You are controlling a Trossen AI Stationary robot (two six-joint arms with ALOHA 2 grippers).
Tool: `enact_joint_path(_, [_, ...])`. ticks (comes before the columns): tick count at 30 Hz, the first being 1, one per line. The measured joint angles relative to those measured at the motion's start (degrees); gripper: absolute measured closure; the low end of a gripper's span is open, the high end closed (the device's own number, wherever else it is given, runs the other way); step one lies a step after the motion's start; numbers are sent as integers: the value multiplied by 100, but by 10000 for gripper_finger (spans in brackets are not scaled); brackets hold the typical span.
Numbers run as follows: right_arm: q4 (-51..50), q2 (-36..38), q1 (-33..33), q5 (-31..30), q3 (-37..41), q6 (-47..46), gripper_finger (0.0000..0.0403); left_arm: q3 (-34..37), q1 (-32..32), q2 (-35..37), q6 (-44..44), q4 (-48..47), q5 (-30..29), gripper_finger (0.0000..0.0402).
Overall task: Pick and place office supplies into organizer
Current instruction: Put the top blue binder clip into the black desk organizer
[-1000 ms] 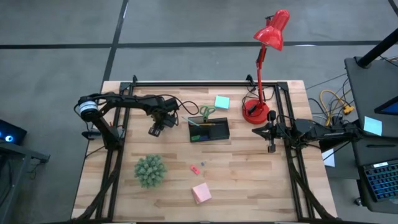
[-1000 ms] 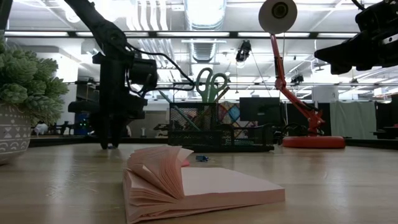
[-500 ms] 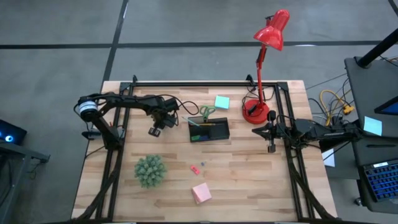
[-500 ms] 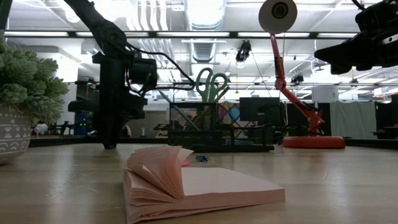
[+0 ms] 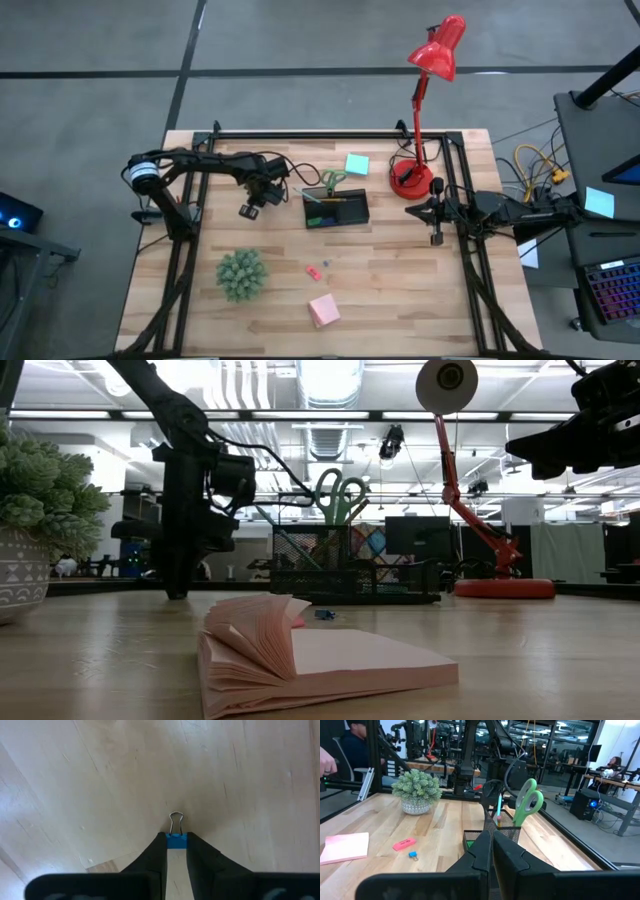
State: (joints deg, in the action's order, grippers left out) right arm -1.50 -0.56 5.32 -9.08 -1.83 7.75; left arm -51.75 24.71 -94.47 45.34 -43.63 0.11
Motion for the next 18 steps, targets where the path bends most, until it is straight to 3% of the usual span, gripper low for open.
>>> enact_joint_path(18, [-2,0,0,-2,0,-2,394,-101,4,34,-15,-197,-205,367])
